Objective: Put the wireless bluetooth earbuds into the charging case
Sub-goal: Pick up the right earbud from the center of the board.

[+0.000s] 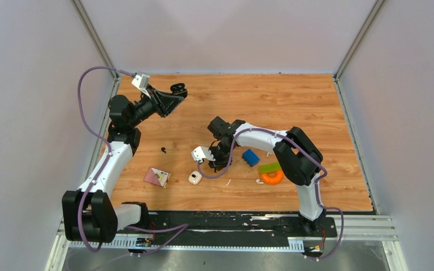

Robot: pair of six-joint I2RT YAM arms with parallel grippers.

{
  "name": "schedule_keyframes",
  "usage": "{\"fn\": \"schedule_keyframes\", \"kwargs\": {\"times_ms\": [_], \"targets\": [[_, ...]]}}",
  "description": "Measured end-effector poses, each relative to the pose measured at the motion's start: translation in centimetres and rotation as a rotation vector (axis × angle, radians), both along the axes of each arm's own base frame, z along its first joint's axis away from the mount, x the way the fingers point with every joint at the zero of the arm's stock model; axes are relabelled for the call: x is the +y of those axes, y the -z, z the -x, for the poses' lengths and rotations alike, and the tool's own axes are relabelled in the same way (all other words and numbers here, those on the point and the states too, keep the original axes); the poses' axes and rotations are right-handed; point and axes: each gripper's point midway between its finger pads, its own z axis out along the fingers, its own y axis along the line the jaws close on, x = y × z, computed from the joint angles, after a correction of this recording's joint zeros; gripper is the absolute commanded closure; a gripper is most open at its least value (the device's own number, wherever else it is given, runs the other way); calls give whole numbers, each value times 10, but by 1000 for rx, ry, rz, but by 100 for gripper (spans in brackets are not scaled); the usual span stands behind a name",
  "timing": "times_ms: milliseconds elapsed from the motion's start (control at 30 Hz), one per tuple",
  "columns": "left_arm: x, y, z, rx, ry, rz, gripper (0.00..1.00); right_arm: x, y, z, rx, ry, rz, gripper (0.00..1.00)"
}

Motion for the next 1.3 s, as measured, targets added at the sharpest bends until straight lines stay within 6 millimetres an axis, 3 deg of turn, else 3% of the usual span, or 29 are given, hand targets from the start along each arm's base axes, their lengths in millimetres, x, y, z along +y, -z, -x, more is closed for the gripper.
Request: {"fn": "schedule_keyframes", "kwargs": {"times_ms": [1133, 1300], "targets": [[0, 5, -4, 16, -4, 0, 100, 8, 0, 3, 10, 65, -21, 69], [0, 5, -4, 16, -4, 0, 100, 9, 0, 3, 8, 72, -20, 78]]}}
